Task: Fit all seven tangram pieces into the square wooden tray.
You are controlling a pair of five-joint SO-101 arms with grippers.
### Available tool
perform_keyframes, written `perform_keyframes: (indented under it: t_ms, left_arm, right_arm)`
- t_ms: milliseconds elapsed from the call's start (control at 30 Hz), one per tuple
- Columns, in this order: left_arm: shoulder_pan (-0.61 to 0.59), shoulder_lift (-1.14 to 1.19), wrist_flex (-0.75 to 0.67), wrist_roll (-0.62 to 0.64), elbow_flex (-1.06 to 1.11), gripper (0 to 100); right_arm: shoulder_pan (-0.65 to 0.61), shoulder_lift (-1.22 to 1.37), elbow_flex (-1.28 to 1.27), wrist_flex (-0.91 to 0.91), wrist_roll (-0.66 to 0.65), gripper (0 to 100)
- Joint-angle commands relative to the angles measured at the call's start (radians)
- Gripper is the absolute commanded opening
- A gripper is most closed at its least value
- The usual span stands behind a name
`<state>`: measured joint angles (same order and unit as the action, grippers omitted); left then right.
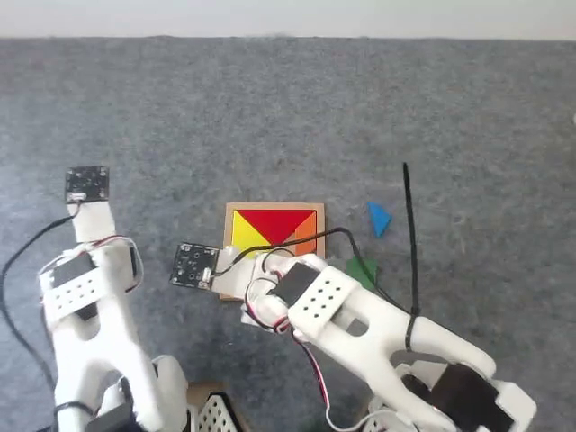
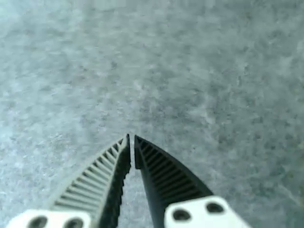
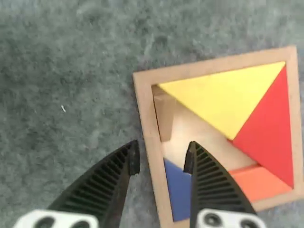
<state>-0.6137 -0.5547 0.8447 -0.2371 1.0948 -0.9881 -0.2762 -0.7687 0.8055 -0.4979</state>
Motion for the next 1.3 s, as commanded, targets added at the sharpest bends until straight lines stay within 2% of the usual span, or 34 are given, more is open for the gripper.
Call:
perform_keyframes:
  t_ms: [0,367,567,833,1033,1267]
  left_arm:
    - [-0.032,-0.002,-0.028,0.029,-0.012,2]
    - [-0.031,0.003,-0.028,0.026,-0.007,2]
    - [-0.031,0.003,-0.028,0.026,-0.007,2]
    - [-0.031,0.005,-0.028,0.025,-0.005,2]
    - [-0.031,0.000,-0.029,0.025,0.004,2]
    - [-0.031,0.000,-0.029,0.025,0.004,2]
  right_arm:
    - [-0.010,0.019,0.031,-0.079,-0.006,16.9]
    - [-0.008,0.131,0.032,-0.246,0.044,16.3]
    - [-0.005,0.173,0.057,-0.248,0.043,3.0]
    - [0.004,0.185,0.072,-0.222,0.018,2.0]
    - [0.076,0.142,0.140,-0.102,0.002,1.9]
    - [0.148,0.071,0.146,-0.062,-0.046,1.9]
